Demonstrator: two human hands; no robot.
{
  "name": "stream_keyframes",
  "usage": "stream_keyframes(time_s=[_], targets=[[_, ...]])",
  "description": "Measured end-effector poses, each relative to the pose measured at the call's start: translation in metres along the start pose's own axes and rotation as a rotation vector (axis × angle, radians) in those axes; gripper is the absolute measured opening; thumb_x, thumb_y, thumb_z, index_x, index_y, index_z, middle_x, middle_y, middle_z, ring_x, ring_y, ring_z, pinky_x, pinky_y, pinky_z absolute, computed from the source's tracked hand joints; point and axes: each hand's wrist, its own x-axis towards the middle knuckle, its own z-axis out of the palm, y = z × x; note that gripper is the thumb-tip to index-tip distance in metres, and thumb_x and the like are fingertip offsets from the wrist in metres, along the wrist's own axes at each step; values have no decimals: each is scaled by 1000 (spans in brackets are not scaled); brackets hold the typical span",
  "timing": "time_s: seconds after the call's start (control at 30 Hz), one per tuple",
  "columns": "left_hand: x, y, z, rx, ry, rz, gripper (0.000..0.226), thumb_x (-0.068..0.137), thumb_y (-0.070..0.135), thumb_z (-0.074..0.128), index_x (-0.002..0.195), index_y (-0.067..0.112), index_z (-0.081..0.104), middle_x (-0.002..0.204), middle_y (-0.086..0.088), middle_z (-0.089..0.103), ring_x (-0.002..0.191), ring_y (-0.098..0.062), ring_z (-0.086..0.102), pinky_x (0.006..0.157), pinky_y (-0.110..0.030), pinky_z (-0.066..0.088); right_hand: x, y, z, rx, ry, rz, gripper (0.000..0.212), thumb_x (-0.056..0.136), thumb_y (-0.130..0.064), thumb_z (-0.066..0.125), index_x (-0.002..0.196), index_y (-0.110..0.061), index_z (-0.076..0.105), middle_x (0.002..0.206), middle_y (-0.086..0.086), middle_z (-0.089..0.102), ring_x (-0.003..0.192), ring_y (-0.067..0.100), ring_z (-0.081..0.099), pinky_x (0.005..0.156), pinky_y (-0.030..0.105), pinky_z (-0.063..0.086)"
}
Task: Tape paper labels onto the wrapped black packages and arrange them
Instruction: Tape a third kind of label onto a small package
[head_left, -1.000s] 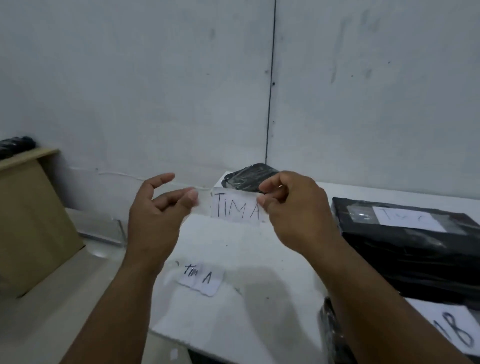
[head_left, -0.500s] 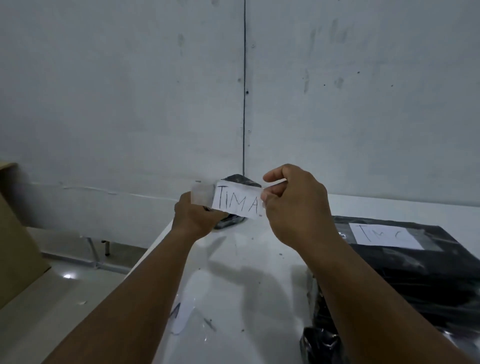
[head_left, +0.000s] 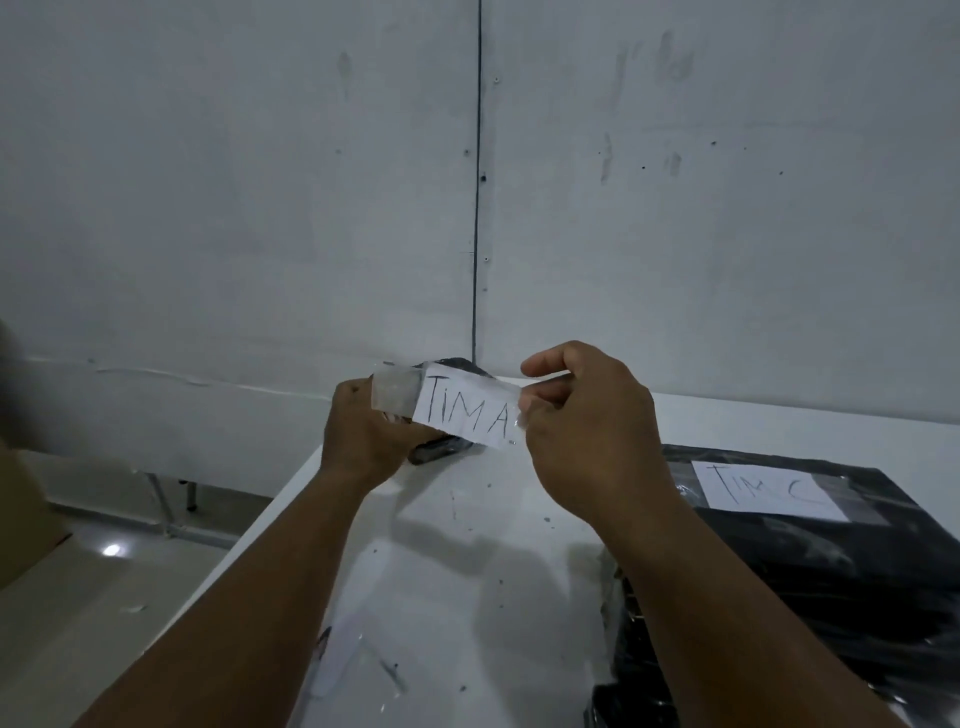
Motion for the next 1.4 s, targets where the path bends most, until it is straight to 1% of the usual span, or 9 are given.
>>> stream_keyframes(time_s=[0.1,0.3,0.5,0.73,0.83,0.97,1.07,1.2,1.4], targets=[[-34,8,-23,-43,16,12,49,47,60,89,91,50,70,107,13,71,104,-17,68,86,-40,60,-1,-5,-4,21,10,-10,23,93,-9,63,102,-29,66,90,-11,69,84,4,68,56,5,44],[-132,-1,-65,-189,-71,-48,69,48,33,94,112,26,70,129,11,58,111,7,62,85,-6,52,-13,-19,-4,20,-27,-44,20,94,-15,66,105,-31,65,86,-15,66,73,-4,61,52,2,41],[-203,-26,-97,-204,-158,-33,71,42,42,100,110,36,77,134,14,60,127,-5,59,101,-21,52,-40,-25,6,-96,-248,-35,20,94,-24,66,109,-36,60,94,-11,67,71,2,61,48,10,36],[-233,-28,-113,-421,-247,-95,80,44,17,102,118,22,72,138,3,64,128,-16,61,104,-32,53,-82,-4,30,-141,-468,108,24,94,-20,68,113,-32,60,83,-8,69,74,4,64,56,17,41],[-237,-30,-117,-402,-290,-141,89,41,23,104,121,24,66,138,8,65,129,-14,61,107,-31,50,-93,8,40,-119,-476,153,26,94,-13,65,112,-31,60,81,-7,68,66,-4,64,50,13,42],[-236,-27,-122,-337,-267,-152,82,54,59,93,125,31,64,145,15,58,133,-11,57,108,-37,49,-100,16,48,-44,-462,166,27,94,-6,60,111,-28,60,79,-8,65,55,-18,55,43,7,39],[-234,-13,-116,-248,-68,-178,62,72,76,69,110,26,71,128,24,67,117,3,63,94,-23,54,-103,17,52,-36,-425,153,26,96,-9,59,111,-30,61,78,-10,64,59,-16,56,45,5,38],[-230,-3,-108,-150,112,-211,12,91,29,70,84,20,73,92,13,75,87,-1,69,76,-22,53,-106,20,51,-44,-414,164,24,96,-16,60,109,-36,60,83,-13,68,68,-3,64,50,7,40],[-229,0,-109,-114,201,-289,19,90,29,72,74,19,73,73,10,73,69,-7,65,64,-25,47,-109,27,45,-95,-292,172,33,90,-23,72,117,-38,59,113,-18,59,95,8,64,82,28,54]])
